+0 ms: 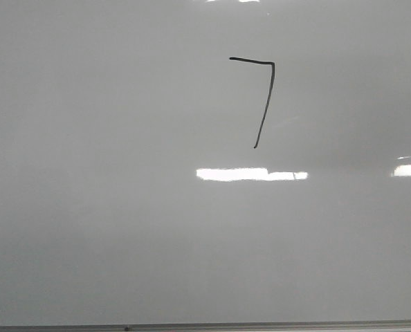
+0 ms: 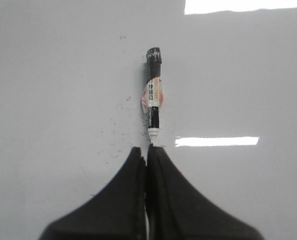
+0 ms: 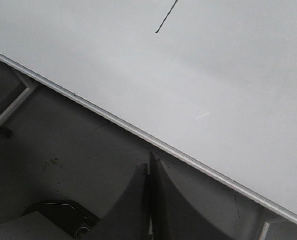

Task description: Write number 7 on whiteboard

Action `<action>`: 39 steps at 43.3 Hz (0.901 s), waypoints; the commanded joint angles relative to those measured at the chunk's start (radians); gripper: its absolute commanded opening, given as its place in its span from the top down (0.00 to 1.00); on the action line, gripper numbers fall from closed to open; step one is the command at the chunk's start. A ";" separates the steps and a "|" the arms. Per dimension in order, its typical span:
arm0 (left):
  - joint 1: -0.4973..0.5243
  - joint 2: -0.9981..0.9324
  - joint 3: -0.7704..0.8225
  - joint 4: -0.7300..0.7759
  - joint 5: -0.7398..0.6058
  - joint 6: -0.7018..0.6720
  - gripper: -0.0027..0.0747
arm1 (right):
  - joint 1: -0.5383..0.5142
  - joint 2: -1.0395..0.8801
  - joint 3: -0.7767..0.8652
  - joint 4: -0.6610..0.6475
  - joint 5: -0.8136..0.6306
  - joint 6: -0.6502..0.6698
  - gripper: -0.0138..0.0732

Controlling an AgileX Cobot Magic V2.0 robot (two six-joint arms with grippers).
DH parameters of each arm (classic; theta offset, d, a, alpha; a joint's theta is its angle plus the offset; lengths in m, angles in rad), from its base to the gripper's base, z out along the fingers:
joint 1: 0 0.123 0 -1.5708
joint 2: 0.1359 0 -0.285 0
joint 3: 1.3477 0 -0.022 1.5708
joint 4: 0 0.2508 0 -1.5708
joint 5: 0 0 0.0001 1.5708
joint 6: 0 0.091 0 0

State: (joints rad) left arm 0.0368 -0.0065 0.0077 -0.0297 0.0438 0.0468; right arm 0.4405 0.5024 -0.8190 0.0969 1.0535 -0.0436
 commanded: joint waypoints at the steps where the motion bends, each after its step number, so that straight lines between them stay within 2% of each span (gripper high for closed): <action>1: -0.009 -0.015 0.012 -0.010 -0.098 -0.002 0.99 | -0.007 0.005 -0.021 -0.007 -0.063 -0.005 0.92; 39: -0.026 -0.013 0.012 -0.010 -0.098 -0.002 0.99 | -0.007 0.005 -0.021 -0.007 -0.063 -0.005 0.92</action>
State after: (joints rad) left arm 0.0163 -0.0065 0.0077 -0.0297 0.0375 0.0468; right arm 0.4405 0.5024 -0.8190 0.0969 1.0535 -0.0436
